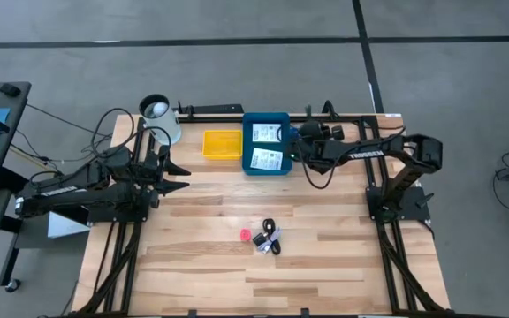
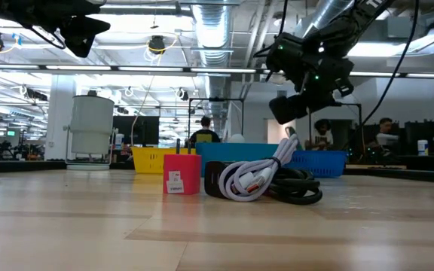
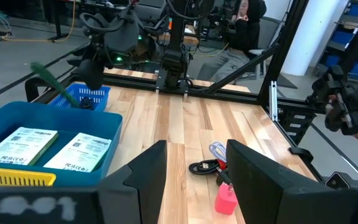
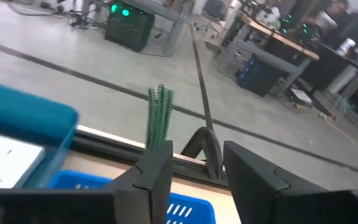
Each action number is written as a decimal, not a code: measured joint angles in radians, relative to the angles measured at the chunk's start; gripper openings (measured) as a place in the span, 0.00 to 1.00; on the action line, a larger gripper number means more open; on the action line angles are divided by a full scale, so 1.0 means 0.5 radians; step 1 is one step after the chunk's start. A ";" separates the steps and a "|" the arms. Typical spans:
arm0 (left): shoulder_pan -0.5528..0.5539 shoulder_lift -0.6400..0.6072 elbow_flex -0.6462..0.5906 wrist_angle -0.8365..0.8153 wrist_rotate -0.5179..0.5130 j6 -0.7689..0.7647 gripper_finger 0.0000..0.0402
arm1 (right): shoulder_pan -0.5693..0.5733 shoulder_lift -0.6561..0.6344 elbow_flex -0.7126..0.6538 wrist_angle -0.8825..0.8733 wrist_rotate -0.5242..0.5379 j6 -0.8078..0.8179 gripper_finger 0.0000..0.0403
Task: Pick and place items into bin
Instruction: Put the white charger cable into the small blue bin
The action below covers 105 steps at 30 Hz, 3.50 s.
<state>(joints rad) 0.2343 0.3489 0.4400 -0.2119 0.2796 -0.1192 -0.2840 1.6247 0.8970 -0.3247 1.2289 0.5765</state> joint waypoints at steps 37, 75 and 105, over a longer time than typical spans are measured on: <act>0.000 0.000 0.000 -0.017 -0.003 0.000 0.39 | 1.208 -0.003 0.468 -0.361 -1.895 -0.737 0.32; 0.000 0.002 0.000 -0.026 -0.008 -0.096 0.39 | 1.401 0.627 0.872 -0.809 -1.932 -1.443 0.37; 0.000 0.006 0.000 -0.037 -0.007 -0.098 0.39 | 1.011 -0.138 0.872 -1.832 -0.881 -0.890 0.03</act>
<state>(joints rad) 0.2340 0.3518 0.4398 -0.2302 0.2760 -0.1684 0.2214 1.5558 1.3331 -1.2405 0.7884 0.1314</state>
